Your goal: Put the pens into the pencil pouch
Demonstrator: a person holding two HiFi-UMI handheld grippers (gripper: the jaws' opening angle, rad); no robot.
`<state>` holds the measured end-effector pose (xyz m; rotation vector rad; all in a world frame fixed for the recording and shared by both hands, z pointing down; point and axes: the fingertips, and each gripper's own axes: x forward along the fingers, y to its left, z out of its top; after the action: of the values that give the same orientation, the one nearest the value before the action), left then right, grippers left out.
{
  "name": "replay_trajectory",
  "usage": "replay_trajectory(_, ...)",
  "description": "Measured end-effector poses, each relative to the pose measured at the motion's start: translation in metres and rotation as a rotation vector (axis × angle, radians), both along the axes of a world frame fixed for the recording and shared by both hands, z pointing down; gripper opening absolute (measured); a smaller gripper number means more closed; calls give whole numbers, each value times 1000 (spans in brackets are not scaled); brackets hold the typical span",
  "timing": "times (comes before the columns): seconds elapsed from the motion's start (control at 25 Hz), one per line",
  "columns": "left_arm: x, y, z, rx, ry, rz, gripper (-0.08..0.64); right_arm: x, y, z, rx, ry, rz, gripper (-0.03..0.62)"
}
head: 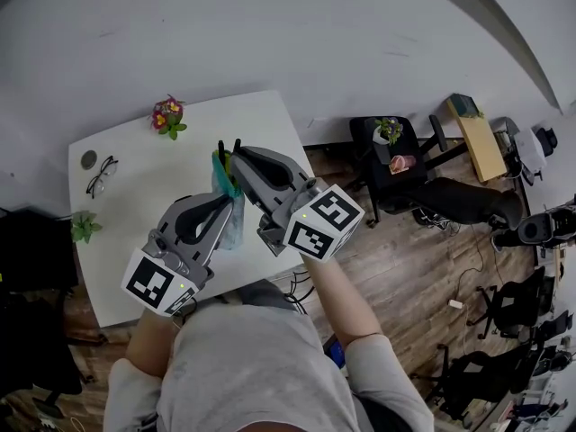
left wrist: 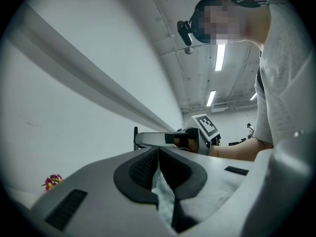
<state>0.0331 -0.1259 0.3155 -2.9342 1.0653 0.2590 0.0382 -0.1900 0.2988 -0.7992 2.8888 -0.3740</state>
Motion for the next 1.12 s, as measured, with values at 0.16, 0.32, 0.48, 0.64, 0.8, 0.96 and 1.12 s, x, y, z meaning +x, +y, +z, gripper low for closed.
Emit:
replay_trajectory(0.16,-6,3,0,4,-1,-4,34,-7,5,2,14,22,-10,57)
replay_trajectory(0.32,-13,5,-1,7,1,-9,34,-12,9,-3,26,24,-13,57)
replay_trajectory(0.48,-24,8,-2,9,8,-19,34,-16,13,-4,85,73,33,57)
replay_trajectory(0.64,-41,9,-2,-3,13,-41,34,-19,18,2,159,168,128,44)
replay_trajectory(0.8,-62,6,1,-29,3,-82,34,-25,21,8,164,183,192,43)
replay_trajectory(0.96,-85,2,4,-56,-2,-134,34,-26,25,16,169,191,240,43)
replay_trajectory(1.12,-107,-2,4,-69,1,-202,34,-24,26,19,194,230,288,43)
